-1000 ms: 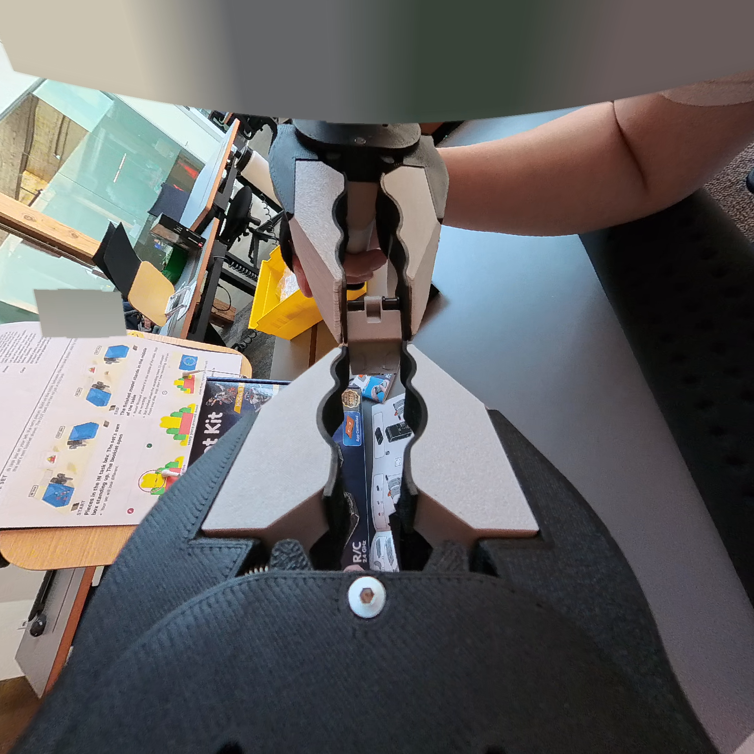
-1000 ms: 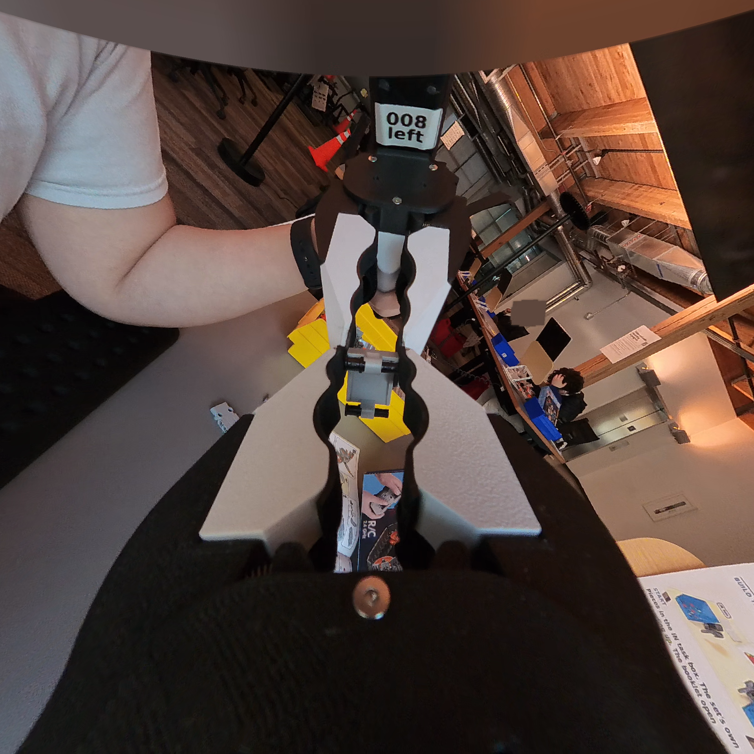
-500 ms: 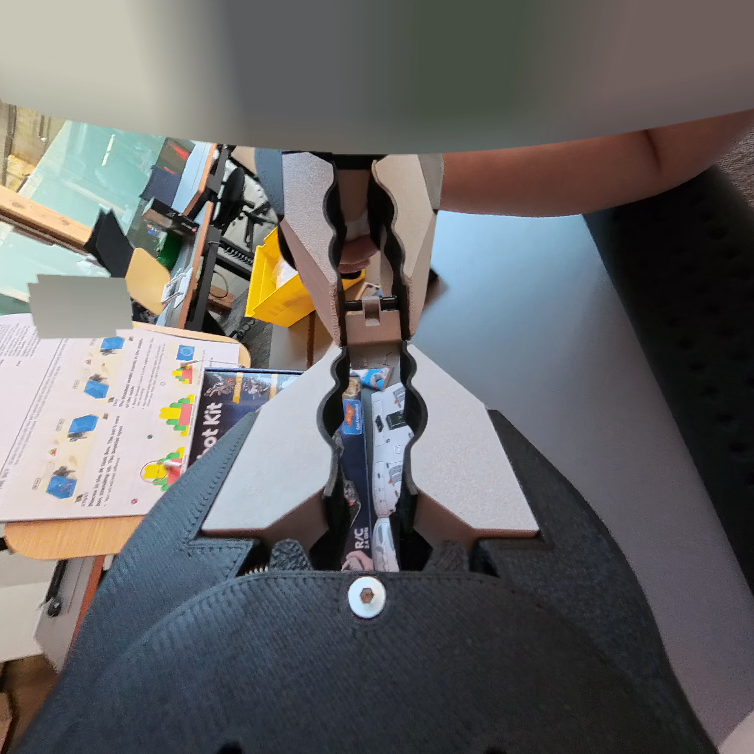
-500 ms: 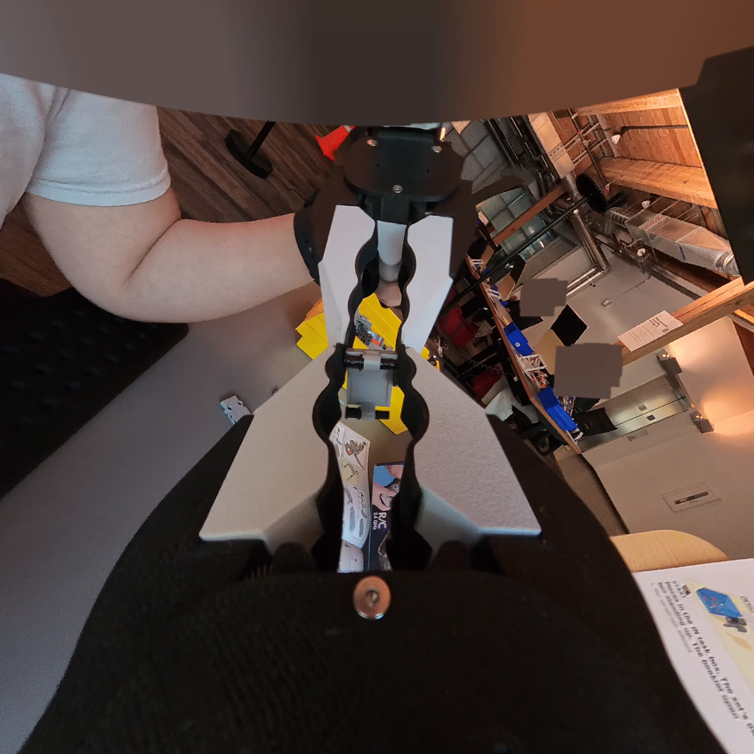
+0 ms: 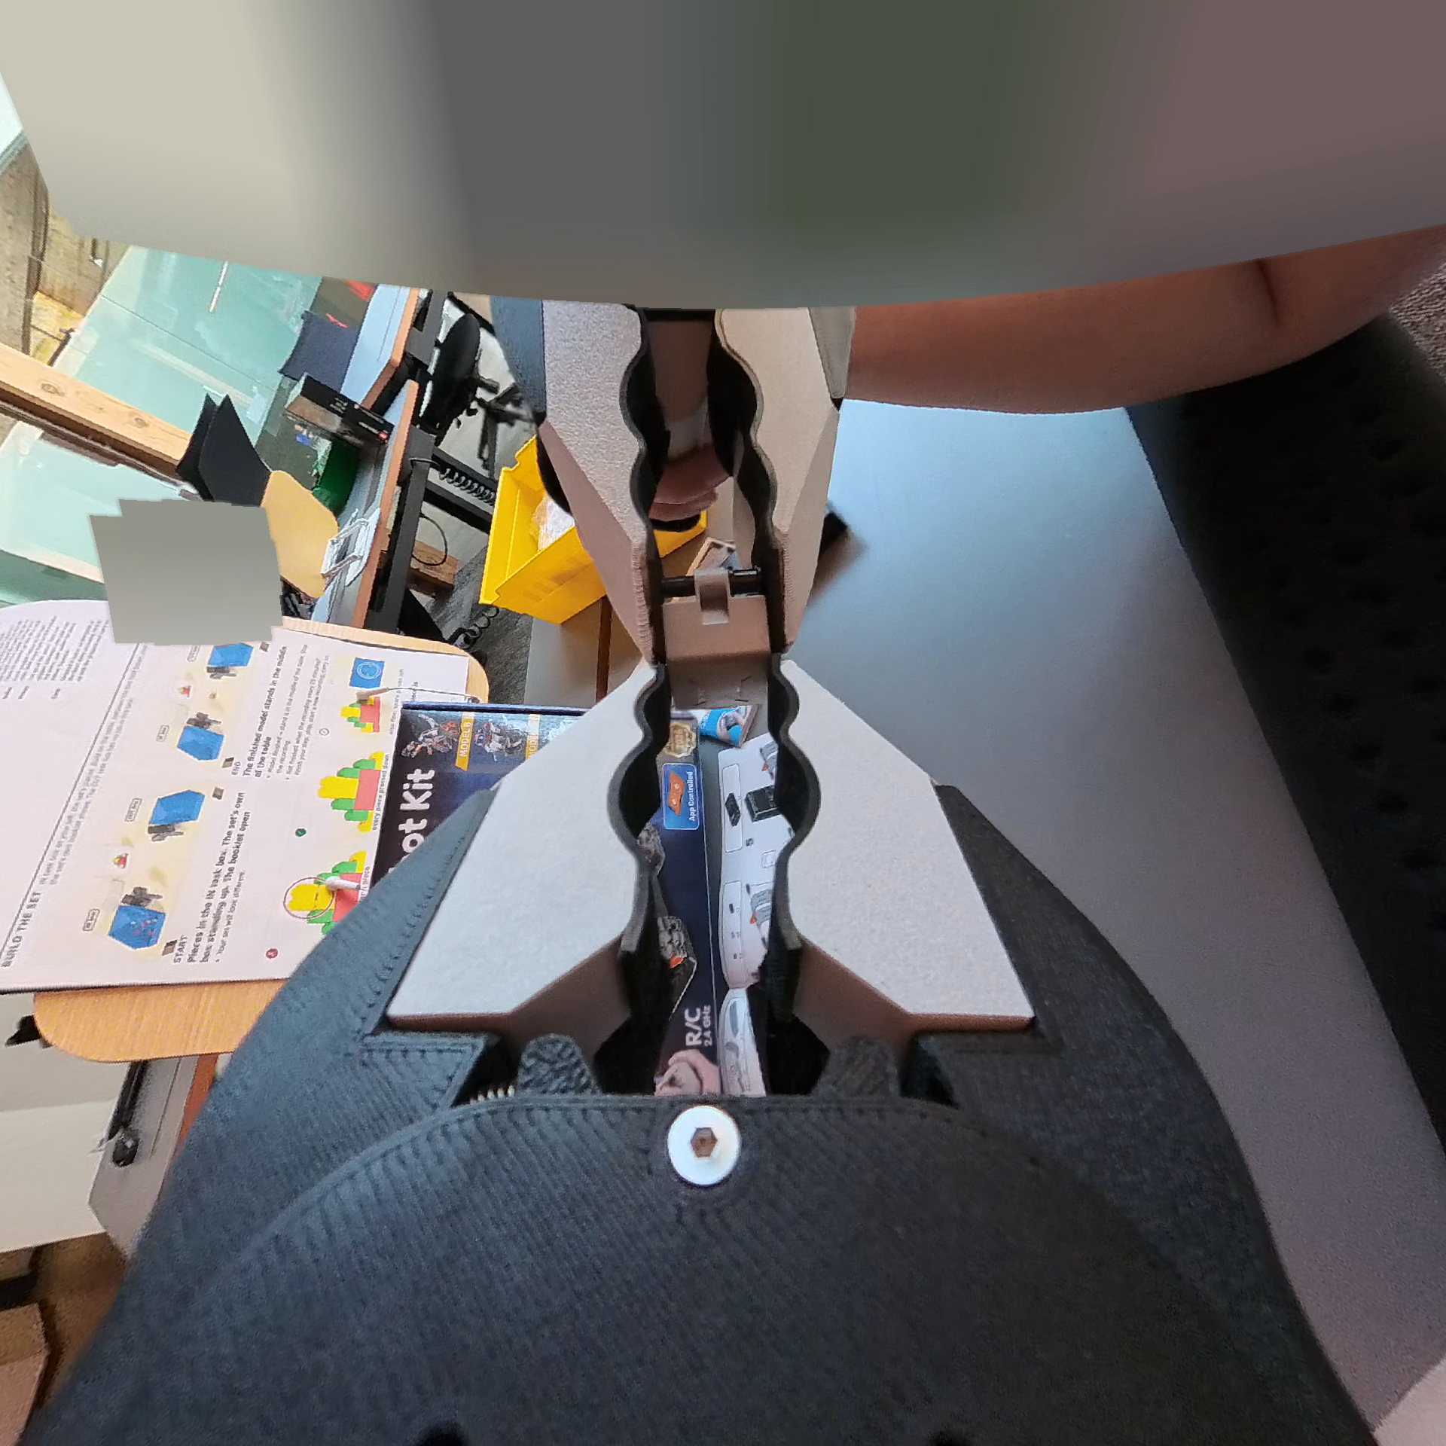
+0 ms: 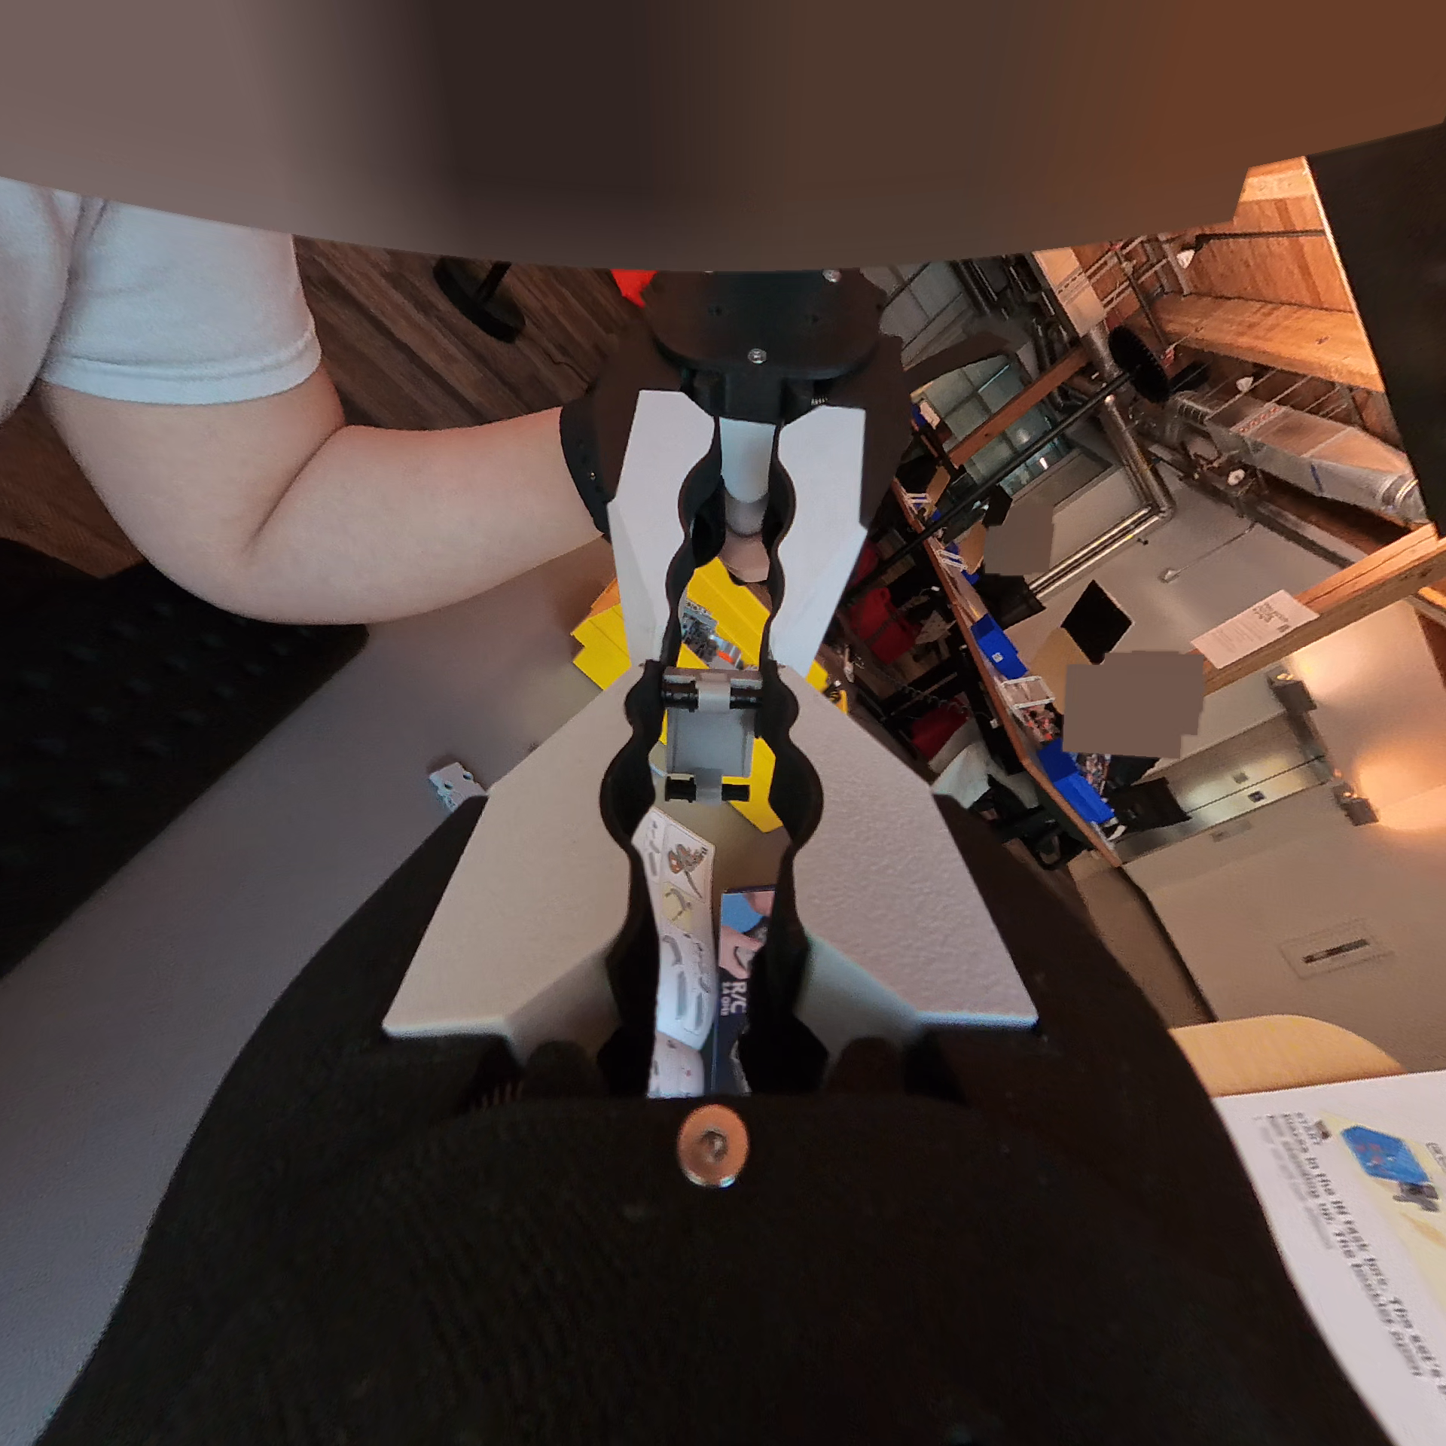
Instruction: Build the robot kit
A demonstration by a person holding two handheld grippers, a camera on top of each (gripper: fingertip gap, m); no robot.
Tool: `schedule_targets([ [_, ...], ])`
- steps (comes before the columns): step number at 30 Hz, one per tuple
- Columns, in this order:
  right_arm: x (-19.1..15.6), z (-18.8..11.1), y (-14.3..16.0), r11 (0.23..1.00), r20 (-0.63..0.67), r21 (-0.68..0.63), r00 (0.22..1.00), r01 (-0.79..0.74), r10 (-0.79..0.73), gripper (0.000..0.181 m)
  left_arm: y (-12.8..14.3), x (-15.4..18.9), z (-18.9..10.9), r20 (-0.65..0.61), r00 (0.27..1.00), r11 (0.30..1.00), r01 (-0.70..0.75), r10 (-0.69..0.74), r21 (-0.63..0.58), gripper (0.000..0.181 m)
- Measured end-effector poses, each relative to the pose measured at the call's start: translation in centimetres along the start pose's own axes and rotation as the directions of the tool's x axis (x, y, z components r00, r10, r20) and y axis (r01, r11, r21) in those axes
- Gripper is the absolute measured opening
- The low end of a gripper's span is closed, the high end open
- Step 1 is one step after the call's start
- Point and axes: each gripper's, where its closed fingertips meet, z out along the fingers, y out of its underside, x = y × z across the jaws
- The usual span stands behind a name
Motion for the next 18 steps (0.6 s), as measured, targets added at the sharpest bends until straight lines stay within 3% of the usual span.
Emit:
schedule_targets([
  [3, 0.3, 0.2, 0.3, 0.995, 0.015, -0.004, 0.995, -0.099, 0.099, 0.025, 0.4, -0.3, -0.1, 0.02, 1.0, 1.0, 0.003, -0.002, -0.028, 0.023],
  [9, -0.2, -0.1, 0.1, 0.999, 0.0, 0.0, 0.999, 0.051, -0.051, 0.025, 0.0, 0.2, 0.1, 0.01, 1.0, 0.999, -0.03, 0.03, -0.034, 0.023],
  [14, 1.1, -0.1, 0.1, 0.988, 0.0, 0.057, 0.99, -0.144, 0.144, 0.025, 0.0, -1.0, -0.2, 0.061, 0.998, 1.0, 0.012, -0.011, -0.011, 0.023],
  [16, 3.3, -1.1, -0.4, 0.99, -0.139, 0.109, 0.984, -0.092, 0.107, 0.043, 0.1, -2.1, -0.6, 0.095, 0.994, 0.998, 0.042, -0.046, 0.041, 0.023],
  [18, 6.1, -4.3, -2.0, 0.967, -0.324, 0.256, 0.941, -0.009, 0.094, 0.031, -0.1, -3.7, -1.5, 0.139, 0.985, 0.984, 0.086, -0.107, 0.153, 0.023],
])
